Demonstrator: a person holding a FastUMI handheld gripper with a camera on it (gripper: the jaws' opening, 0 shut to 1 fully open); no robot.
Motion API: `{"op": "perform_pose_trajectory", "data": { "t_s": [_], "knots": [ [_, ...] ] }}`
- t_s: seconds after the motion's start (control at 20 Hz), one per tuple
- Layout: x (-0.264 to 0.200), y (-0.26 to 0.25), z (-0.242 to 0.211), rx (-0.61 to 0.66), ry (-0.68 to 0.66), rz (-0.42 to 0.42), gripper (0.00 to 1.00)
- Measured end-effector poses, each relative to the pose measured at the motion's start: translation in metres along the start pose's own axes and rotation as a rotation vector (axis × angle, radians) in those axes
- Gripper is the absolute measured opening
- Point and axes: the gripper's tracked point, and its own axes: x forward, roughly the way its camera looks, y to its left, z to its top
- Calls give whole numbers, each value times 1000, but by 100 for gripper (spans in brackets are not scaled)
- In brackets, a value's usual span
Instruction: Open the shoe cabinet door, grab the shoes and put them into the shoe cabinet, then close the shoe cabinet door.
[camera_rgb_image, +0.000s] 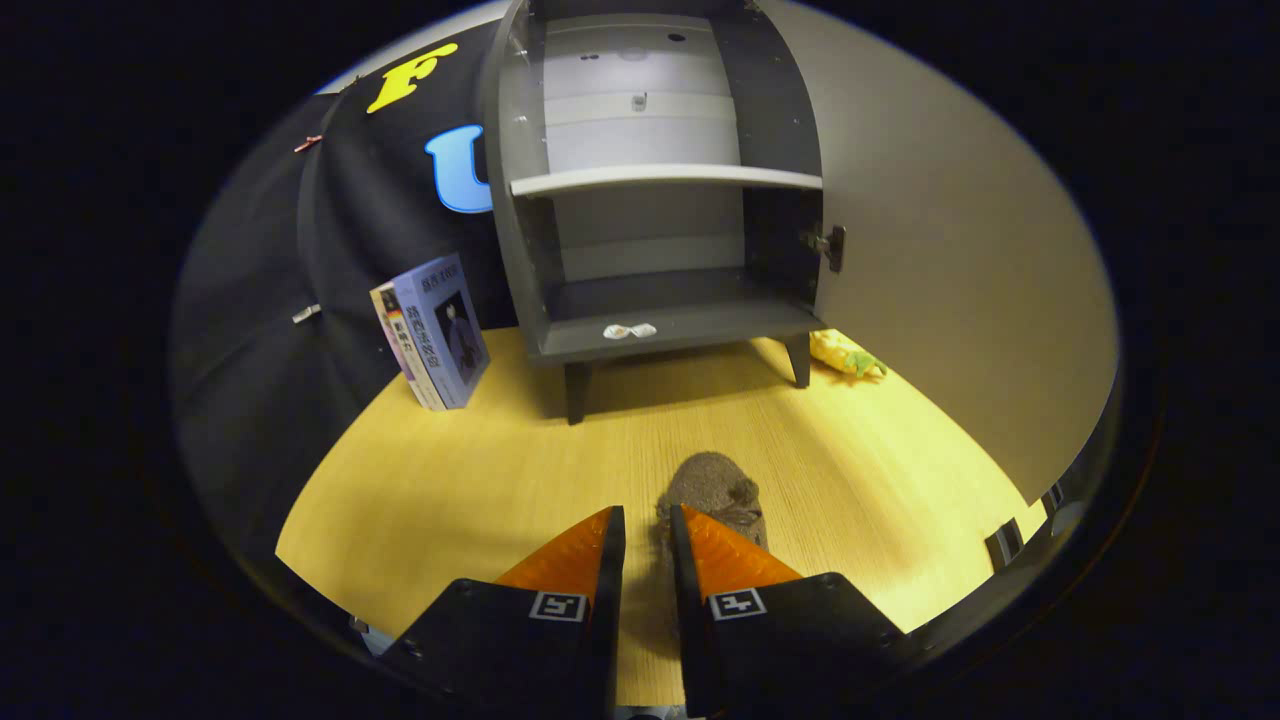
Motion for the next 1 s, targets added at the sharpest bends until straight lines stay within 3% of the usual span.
{"op": "perform_pose_trajectory", "data": {
  "t_s": [0.35,0.8,1.0],
  "knots": [
    [29,-11,-55,6,103,-33,30],
    [64,-18,-70,-11,140,-28,30],
    [81,-20,-67,-5,135,-25,24]
  ]
}}
